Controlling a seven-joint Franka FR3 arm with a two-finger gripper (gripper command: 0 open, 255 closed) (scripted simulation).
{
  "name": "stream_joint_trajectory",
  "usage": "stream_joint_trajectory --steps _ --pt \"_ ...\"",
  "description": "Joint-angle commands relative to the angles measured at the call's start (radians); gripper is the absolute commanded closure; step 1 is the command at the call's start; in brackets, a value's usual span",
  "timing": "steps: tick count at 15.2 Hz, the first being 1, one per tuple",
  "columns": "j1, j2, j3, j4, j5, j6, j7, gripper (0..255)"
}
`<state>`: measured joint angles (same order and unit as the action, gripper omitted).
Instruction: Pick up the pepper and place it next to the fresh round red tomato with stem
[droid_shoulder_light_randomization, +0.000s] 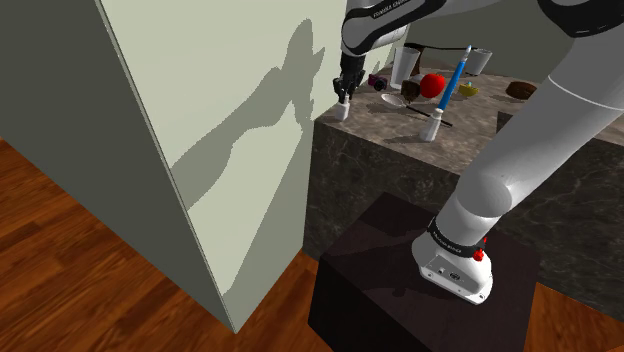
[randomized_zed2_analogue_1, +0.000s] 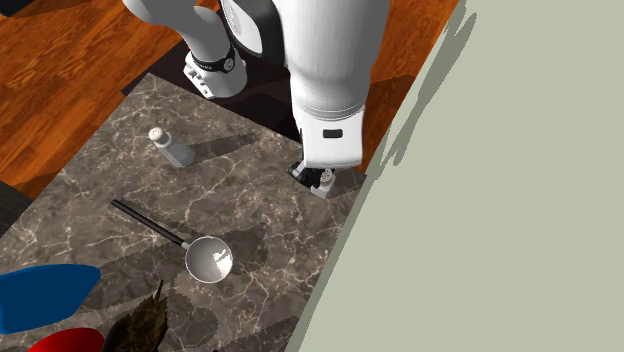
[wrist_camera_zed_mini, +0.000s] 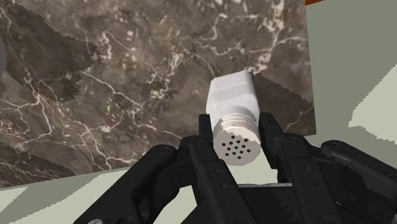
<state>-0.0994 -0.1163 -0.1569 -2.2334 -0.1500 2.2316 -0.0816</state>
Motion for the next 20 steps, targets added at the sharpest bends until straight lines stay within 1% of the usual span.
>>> stream_joint_trajectory --steps 1,3,20 --pt "0.0 0.0 0.0 0.0 0.0 0.0 0.0 255" --pt "0.0 0.0 0.0 0.0 0.0 0.0 0.0 255" --pt "0.004 -0.062 0.007 0.167 0.009 -0.228 -0.02 255"
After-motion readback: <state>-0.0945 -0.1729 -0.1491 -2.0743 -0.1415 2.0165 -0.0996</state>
